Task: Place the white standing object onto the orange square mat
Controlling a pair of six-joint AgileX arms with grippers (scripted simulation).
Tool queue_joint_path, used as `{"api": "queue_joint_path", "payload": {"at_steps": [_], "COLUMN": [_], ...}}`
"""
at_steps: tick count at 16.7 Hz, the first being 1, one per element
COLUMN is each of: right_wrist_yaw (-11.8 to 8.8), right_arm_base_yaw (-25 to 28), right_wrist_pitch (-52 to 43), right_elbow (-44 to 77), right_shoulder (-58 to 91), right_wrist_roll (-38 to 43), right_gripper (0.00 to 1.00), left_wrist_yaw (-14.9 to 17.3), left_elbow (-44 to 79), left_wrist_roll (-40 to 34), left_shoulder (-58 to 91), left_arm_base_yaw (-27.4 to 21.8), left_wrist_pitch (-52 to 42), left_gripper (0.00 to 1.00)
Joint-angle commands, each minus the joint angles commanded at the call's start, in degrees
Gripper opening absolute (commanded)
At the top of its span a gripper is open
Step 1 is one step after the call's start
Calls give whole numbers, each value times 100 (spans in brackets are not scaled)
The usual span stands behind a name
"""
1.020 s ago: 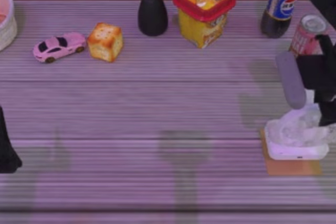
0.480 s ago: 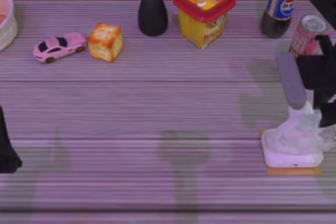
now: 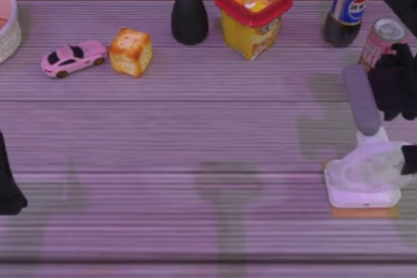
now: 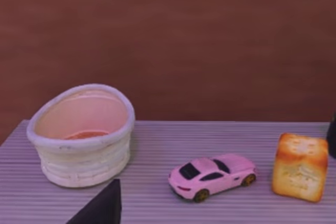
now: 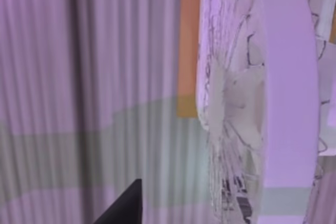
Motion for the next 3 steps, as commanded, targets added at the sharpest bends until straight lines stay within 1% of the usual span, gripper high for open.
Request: {"api": "queue_joint_path", "payload": {"at_steps": [3], "right_wrist_yaw": [0], "right_arm_base_yaw": [0], "right_wrist_pitch": [0], "right_elbow": [0], "right_shoulder": [0], "right_wrist_roll": [0], "right_gripper": [100], "left_wrist_yaw": [0], "left_elbow": [0], "left_wrist_roll": [0], "left_shoulder": [0], "left_arm_base_yaw": [0], "left_wrist_pitch": [0], "left_gripper": [100]}}
